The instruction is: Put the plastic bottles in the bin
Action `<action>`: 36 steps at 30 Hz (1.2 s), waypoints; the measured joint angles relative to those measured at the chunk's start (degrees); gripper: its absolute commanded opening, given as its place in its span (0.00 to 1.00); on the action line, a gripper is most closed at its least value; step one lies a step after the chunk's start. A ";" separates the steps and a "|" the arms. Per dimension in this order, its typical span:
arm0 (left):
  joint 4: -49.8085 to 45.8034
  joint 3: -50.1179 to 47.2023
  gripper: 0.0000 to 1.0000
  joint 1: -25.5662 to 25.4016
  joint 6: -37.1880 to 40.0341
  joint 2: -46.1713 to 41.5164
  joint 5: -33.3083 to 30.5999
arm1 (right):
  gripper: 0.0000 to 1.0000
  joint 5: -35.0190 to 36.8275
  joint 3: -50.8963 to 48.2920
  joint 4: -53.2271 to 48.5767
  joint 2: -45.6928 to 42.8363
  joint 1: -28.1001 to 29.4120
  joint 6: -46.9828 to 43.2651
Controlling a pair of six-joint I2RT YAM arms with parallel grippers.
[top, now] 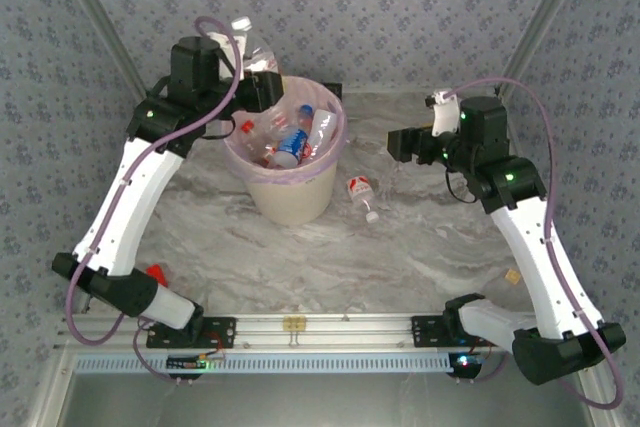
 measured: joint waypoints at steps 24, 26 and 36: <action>-17.22 10.51 0.77 -2.62 14.29 13.92 -0.61 | 0.84 0.26 -1.53 0.87 1.66 -0.31 0.00; -18.49 10.51 0.82 -2.75 15.21 14.21 0.22 | 0.84 0.26 -1.53 0.87 1.70 -0.33 0.00; -19.10 10.51 0.84 -2.73 16.39 14.49 3.41 | 0.84 0.24 -1.62 0.90 3.43 -0.46 0.00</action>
